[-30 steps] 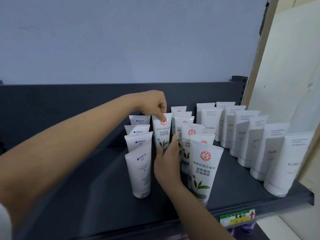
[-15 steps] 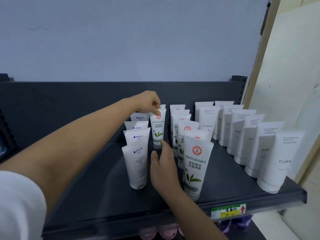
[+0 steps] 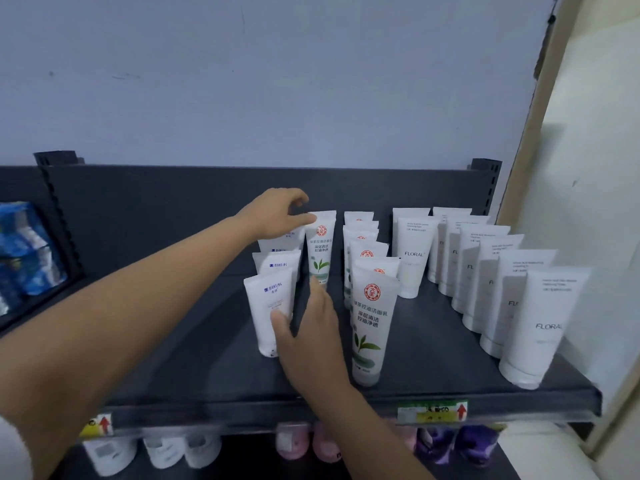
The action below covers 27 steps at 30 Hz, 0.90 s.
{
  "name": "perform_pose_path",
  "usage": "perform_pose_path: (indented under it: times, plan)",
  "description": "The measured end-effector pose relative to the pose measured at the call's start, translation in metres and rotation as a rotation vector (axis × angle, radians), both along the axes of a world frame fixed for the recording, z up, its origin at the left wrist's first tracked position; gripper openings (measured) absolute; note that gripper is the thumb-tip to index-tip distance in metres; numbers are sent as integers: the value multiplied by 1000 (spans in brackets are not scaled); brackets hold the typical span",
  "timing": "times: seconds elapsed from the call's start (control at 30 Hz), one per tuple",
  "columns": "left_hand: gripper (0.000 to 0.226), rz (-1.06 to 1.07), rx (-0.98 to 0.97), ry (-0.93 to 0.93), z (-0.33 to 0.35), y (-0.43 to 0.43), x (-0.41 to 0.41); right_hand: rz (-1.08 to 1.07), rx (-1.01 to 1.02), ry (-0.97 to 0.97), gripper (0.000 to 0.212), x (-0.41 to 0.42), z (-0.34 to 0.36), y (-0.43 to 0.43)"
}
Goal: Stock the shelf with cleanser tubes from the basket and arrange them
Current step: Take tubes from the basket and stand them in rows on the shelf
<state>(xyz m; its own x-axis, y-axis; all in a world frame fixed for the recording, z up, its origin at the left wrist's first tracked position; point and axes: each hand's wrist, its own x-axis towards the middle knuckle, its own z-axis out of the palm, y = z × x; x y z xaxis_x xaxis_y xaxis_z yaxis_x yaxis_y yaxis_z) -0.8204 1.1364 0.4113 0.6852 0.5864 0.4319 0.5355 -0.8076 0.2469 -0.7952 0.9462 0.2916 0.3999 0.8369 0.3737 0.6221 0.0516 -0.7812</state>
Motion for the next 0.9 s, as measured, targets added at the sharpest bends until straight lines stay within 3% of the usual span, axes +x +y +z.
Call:
perform_pose_path:
  times: [0.17, 0.23, 0.43, 0.57, 0.73, 0.9]
  plan:
    - [44, 93, 20, -127, -17, -29, -42, -34, -38, 102, 101, 4, -7, 11]
    - [42, 114, 15, -157, -23, -39, -54, -38, -91, 170, 95, 2, -10, 17]
    - [39, 12, -126, -83, -38, -71, -58, -69, -97, 298, 46, -11, -25, 26]
    - [30, -98, -216, 14, -48, -68, -60, -96, -84, 332, 45, -14, -25, 30]
    - [32, -266, -393, -13, -42, -59, -65, -181, -125, 308, 50, -18, -20, 33]
    - [34, -282, -414, 43, -35, -51, -67, -216, -137, 293, 54, -23, -18, 36]
